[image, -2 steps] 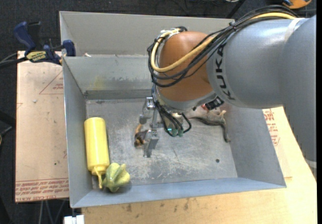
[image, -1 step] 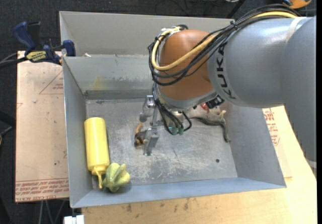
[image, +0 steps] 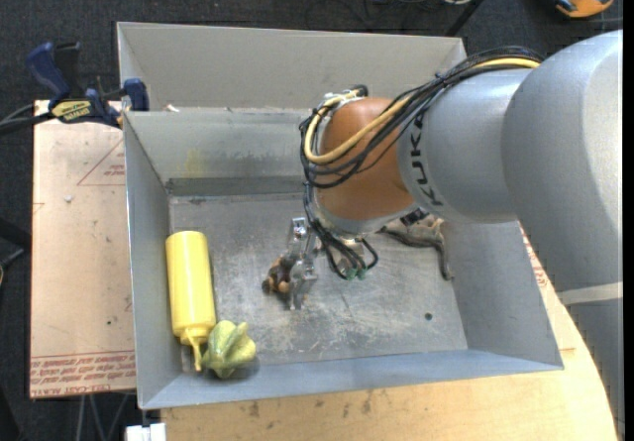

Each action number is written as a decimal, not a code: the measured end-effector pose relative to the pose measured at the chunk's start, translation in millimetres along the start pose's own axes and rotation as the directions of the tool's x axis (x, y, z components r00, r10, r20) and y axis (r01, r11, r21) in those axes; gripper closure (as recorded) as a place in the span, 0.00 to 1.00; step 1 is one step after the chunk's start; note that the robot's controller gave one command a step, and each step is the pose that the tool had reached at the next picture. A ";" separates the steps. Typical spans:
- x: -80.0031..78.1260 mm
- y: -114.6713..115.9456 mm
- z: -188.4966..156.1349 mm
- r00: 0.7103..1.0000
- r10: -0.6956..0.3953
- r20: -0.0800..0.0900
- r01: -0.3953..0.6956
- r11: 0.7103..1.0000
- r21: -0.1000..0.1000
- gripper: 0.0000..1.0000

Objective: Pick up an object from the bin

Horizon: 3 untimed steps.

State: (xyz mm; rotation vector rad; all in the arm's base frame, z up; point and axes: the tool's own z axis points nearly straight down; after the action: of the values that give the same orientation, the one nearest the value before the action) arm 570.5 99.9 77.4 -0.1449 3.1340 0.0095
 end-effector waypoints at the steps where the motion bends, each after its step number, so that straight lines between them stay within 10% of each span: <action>1: -0.1 0.0 0.0 1.000 0.000 0.000 0.000 1.000 0.000 1.00; 2: -1.3 -1.4 -116.4 1.000 0.029 -0.002 -0.029 1.000 0.005 1.00; 3: -1.1 -1.4 -116.1 1.000 0.029 -0.002 -0.029 1.000 0.005 1.00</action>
Offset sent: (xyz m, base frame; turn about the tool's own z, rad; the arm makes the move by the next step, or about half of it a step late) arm 0.0003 -0.0023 0.1164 0.0287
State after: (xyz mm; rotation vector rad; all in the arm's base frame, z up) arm 571.3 98.0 193.5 -0.0993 3.1382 0.0022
